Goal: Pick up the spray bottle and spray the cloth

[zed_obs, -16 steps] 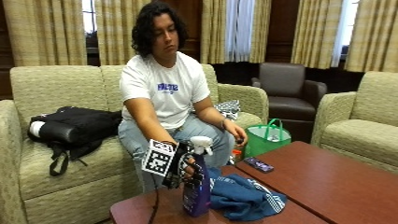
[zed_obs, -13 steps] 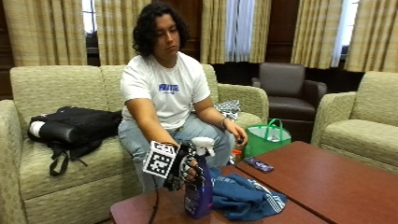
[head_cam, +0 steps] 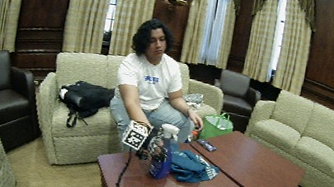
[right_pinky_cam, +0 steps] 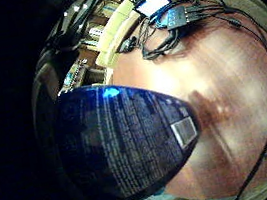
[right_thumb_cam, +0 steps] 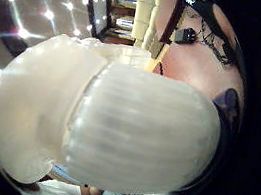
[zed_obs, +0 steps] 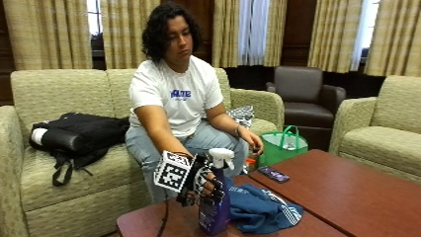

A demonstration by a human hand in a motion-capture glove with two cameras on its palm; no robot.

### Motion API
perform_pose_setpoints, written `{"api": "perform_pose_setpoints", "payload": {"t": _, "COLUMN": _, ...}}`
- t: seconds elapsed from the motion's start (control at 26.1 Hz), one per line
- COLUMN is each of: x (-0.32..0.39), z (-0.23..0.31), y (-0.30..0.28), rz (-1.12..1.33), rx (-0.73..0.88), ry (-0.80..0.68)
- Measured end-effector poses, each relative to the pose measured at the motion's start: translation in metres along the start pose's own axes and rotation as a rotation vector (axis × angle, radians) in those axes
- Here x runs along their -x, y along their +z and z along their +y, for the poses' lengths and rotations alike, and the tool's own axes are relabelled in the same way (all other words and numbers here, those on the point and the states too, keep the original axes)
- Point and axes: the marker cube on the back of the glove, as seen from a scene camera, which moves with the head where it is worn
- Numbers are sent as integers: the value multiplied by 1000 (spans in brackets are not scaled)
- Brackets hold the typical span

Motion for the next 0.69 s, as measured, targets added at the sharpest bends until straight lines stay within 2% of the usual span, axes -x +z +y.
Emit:
{"api": "perform_pose_setpoints", "payload": {"t": 0.42, "x": 16, "z": -2, "y": 0, "rz": -79, "rx": -24, "ry": -65}}
{"api": "perform_pose_setpoints", "payload": {"t": 0.57, "x": 18, "z": 0, "y": -1, "rz": -76, "rx": -37, "ry": -153}}
{"api": "perform_pose_setpoints", "payload": {"t": 0.69, "x": 18, "z": -4, "y": -3, "rz": -66, "rx": -129, "ry": -265}}
